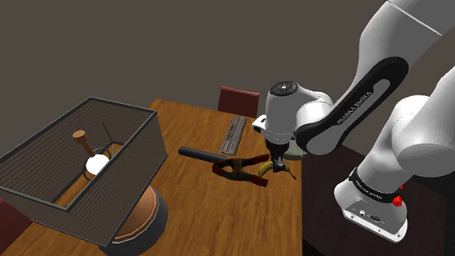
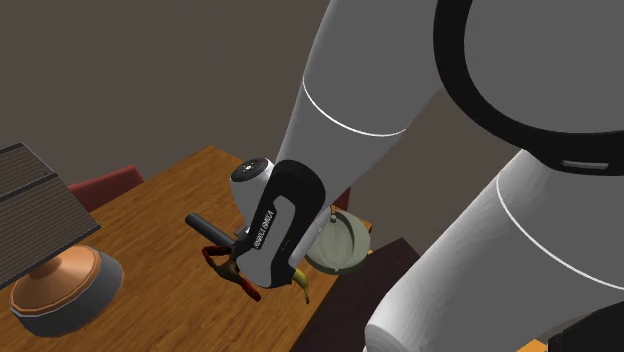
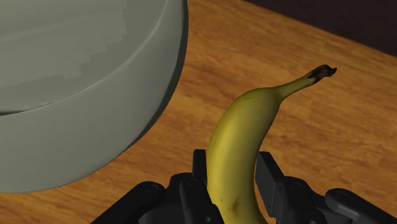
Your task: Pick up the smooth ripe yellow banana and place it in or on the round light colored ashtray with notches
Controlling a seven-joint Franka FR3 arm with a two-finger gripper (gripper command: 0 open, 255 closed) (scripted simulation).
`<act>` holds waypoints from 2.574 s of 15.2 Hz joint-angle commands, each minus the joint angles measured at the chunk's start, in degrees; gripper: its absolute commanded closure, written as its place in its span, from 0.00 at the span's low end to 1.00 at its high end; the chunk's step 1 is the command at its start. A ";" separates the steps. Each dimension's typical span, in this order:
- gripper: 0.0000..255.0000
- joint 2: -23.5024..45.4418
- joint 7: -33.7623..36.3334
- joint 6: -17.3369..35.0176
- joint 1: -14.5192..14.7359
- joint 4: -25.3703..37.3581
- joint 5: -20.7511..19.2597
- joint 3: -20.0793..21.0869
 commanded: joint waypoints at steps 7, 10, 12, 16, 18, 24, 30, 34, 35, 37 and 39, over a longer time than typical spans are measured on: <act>1.00 -7.27 -3.01 -7.22 1.93 0.14 3.77 -0.93; 1.00 -10.59 -3.98 -10.85 2.62 0.50 4.84 -1.40; 1.00 -12.69 -4.50 -13.25 2.99 0.84 5.37 -1.69; 1.00 -16.55 -5.33 -17.98 3.57 1.74 6.10 -2.22; 1.00 -18.31 -5.68 -20.29 3.79 2.30 6.35 -2.47; 1.00 -21.01 -12.20 -21.95 -1.05 1.79 2.27 -7.52; 1.00 -19.37 -21.33 -20.30 -8.85 2.83 -4.35 -14.66; 1.00 -17.12 -25.92 -19.19 -12.45 4.62 -7.35 -18.30; 1.00 -16.31 -25.73 -18.09 -12.53 4.32 -7.54 -18.31; 1.00 -14.62 -25.32 -15.88 -12.71 3.78 -7.95 -18.33; 1.00 -12.82 -24.88 -13.63 -12.92 3.31 -8.40 -18.33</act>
